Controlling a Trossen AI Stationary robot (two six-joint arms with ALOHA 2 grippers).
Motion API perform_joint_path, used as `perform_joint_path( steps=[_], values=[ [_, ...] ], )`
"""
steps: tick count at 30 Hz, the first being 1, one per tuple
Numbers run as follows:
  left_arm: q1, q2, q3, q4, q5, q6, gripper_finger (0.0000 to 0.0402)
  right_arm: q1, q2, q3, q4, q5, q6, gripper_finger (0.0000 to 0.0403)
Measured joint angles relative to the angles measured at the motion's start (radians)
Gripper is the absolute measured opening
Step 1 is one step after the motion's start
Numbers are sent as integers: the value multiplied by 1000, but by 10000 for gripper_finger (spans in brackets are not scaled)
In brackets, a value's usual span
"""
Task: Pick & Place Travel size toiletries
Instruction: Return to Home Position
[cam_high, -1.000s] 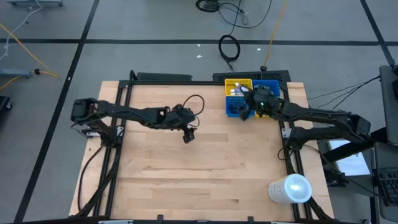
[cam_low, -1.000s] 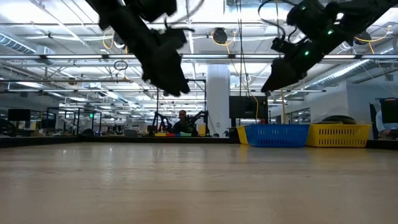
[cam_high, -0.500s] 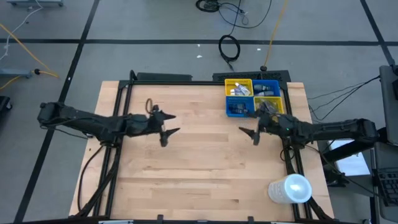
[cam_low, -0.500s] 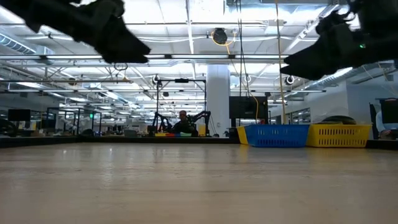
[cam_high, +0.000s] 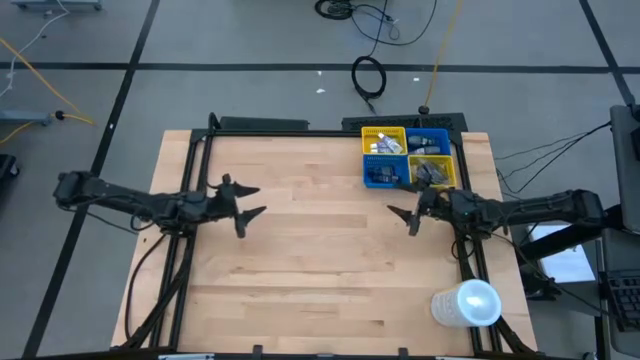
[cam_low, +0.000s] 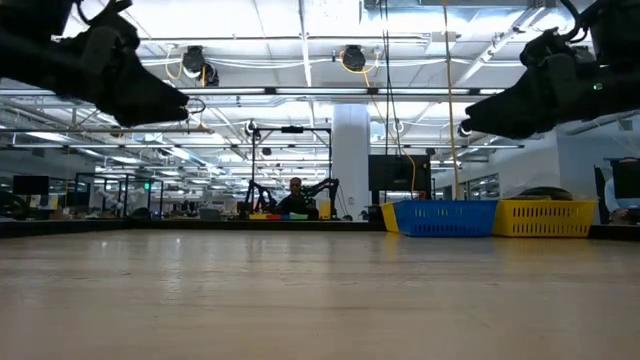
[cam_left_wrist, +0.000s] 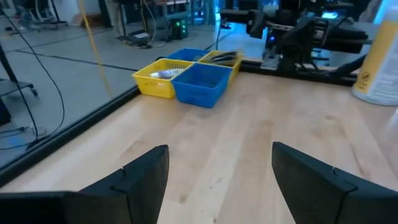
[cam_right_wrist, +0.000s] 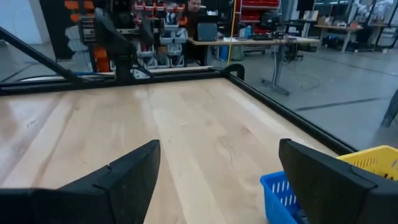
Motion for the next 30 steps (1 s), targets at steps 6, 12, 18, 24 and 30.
perform_joint_path(
  steps=[6, 12, 18, 24, 30],
  values=[
    [7, -130, -71, -2, -15, 9, 274, 0, -69, 0, -47, 0, -18, 318],
    [8, -247, -120, -67, -21, -14, 274, 0, -193, 0, -171, 4, -35, 318],
    [5, -373, -136, -251, -98, -134, 273, 0, -366, 0, -325, 28, -36, 318],
    [-32, -451, -130, -272, -46, -129, 274, 0, -499, 7, -452, 2, -9, 318],
    [-57, -452, -130, -274, -45, -102, 273, -1, -490, 2, -432, -4, 39, 318]
  ],
)
